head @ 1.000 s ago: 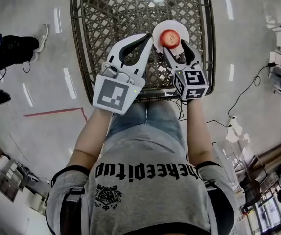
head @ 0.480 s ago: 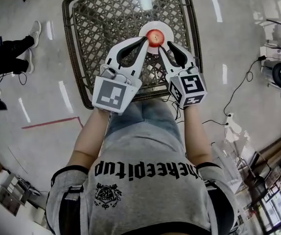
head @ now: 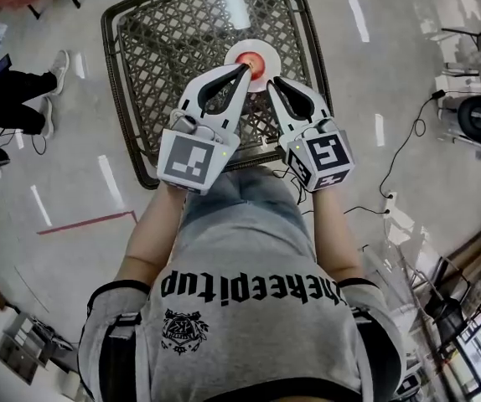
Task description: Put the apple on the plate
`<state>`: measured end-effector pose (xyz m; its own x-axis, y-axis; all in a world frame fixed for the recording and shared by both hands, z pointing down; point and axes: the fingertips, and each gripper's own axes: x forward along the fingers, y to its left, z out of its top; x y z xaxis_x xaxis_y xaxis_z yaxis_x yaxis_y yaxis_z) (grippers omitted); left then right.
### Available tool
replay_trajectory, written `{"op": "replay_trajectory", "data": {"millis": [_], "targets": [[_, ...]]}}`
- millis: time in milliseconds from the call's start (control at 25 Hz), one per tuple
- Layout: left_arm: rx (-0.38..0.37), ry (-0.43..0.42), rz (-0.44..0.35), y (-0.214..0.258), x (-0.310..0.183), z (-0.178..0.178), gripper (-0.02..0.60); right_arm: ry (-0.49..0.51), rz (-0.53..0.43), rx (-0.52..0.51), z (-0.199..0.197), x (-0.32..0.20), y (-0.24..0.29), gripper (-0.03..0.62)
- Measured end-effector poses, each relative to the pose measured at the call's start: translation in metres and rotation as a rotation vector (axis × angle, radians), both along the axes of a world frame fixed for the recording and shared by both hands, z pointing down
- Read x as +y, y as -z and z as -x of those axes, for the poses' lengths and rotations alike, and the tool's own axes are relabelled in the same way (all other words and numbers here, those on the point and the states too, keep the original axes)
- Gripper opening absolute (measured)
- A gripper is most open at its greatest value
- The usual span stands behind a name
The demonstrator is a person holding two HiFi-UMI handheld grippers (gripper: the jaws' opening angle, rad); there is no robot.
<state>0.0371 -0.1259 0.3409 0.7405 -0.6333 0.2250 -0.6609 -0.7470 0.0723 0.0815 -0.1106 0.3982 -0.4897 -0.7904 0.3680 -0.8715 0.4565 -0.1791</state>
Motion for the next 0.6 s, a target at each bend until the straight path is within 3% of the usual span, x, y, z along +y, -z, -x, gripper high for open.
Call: {"op": "replay_trajectory", "data": {"millis": [160,360,600], "targets": [[-0.005,-0.002,-0.014,0.007,0.005,-0.005,0.03,0.01,-0.036,-0.022,-0.002,0.007,0.019,0.031],[0.003,-0.014,-0.094,0.018,0.011,-0.01,0.03,0.015,-0.082,-0.049,-0.005,0.016,0.038,0.005],[-0.004,0.002,-0.078,0.027,0.028,-0.015,0.031,0.022,-0.117,-0.057,-0.009,0.032,0.056,0.005]]}}
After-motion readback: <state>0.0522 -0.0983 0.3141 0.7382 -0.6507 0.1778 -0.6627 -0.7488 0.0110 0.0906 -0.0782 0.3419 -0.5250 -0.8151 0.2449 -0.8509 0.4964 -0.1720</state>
